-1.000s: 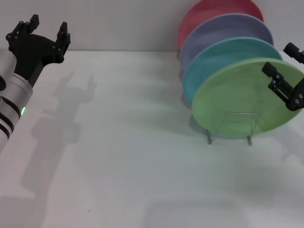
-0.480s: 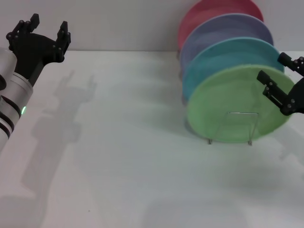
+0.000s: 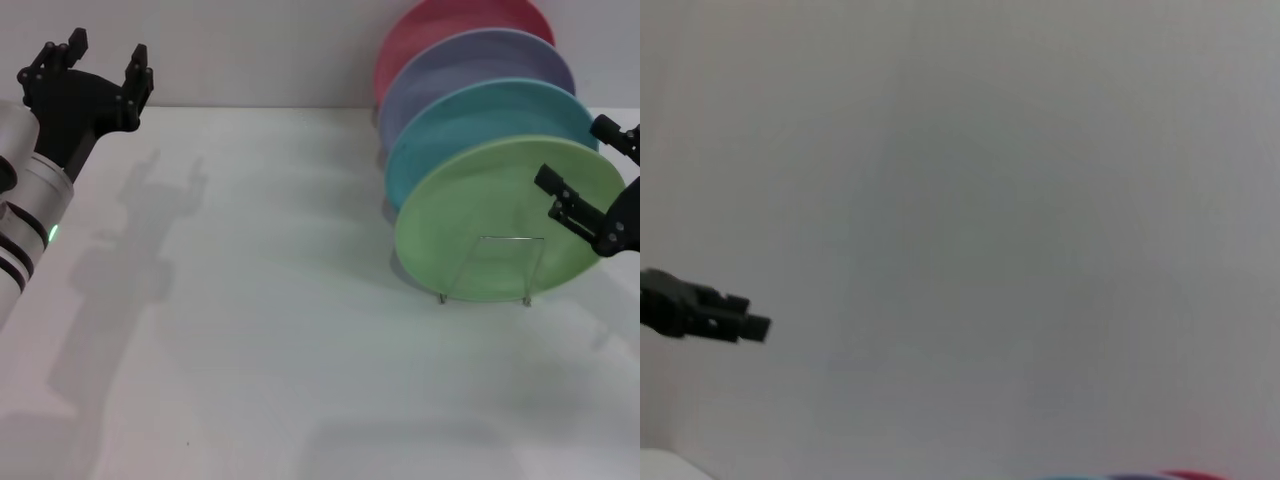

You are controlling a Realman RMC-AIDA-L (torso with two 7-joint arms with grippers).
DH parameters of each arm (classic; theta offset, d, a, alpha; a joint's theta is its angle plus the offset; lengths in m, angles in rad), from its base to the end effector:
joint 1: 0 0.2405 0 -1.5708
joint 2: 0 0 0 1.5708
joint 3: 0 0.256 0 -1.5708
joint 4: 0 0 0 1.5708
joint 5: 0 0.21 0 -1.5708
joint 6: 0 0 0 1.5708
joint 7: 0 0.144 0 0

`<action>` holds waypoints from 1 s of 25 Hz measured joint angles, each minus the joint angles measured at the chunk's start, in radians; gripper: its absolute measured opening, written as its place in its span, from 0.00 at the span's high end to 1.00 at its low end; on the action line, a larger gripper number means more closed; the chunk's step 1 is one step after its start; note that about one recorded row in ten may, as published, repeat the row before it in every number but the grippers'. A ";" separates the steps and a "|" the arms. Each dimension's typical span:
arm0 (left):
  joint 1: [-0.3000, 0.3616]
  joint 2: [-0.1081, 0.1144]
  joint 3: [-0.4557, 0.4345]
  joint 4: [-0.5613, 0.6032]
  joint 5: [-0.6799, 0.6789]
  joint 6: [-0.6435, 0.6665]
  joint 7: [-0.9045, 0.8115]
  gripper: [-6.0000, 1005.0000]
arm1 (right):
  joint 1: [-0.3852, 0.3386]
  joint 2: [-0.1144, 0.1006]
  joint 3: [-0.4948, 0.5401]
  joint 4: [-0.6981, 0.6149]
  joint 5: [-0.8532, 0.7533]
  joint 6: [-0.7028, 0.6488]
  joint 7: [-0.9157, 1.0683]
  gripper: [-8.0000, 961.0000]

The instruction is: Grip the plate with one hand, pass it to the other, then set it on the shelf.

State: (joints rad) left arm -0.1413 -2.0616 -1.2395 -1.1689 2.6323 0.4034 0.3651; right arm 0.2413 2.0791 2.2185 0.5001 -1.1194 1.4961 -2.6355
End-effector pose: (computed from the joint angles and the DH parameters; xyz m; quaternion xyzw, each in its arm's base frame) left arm -0.2164 0.3593 0.0051 -0.7390 -0.1586 -0.2422 0.6083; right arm 0.3039 0.2871 0.0310 -0.8169 0.0176 0.3462 0.4609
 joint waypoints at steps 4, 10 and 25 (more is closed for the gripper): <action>-0.001 0.000 0.002 0.000 0.000 0.000 0.000 0.31 | -0.030 0.004 0.010 0.005 0.016 0.108 -0.010 0.32; 0.009 -0.001 0.004 0.005 0.000 0.030 0.000 0.30 | -0.076 0.012 0.024 -0.086 0.289 0.206 -0.134 0.21; -0.087 -0.006 0.002 0.592 -0.009 0.748 -0.300 0.28 | -0.068 0.013 -0.036 -0.273 0.960 -0.029 -0.022 0.21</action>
State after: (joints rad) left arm -0.2281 -2.0677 -1.2378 -0.5771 2.6229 1.1513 0.0650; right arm 0.1733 2.0924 2.1827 0.2267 -0.1593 1.4672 -2.6578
